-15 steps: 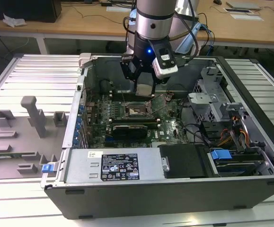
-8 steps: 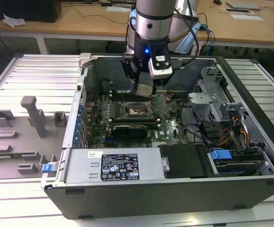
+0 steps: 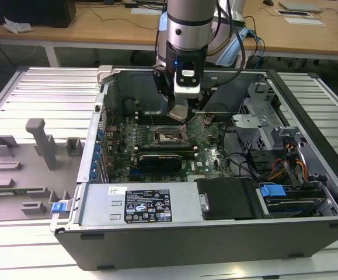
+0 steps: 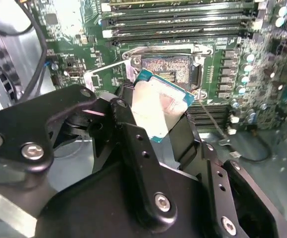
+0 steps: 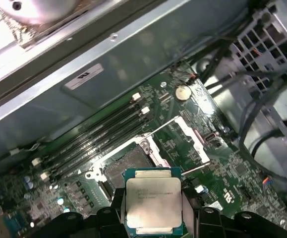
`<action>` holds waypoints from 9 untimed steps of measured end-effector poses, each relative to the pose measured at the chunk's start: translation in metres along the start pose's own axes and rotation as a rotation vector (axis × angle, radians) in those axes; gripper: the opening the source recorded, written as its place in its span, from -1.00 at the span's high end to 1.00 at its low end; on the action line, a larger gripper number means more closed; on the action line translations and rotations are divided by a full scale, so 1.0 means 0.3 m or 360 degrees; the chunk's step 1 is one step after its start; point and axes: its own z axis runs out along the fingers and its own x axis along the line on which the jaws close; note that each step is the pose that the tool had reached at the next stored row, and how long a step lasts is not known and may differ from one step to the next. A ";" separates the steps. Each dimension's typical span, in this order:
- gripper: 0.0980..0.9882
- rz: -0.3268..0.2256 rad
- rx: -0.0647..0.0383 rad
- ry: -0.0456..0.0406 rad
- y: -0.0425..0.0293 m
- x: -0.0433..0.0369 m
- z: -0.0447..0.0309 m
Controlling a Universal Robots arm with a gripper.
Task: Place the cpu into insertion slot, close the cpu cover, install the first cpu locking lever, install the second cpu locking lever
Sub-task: 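Place the cpu into insertion slot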
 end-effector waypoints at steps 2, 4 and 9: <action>0.00 0.0059 -0.0001 -0.0005 0.000 0.000 0.001; 0.00 0.0118 -0.0002 -0.0010 0.000 0.000 0.002; 0.00 0.0348 -0.0004 -0.0030 -0.001 0.000 0.006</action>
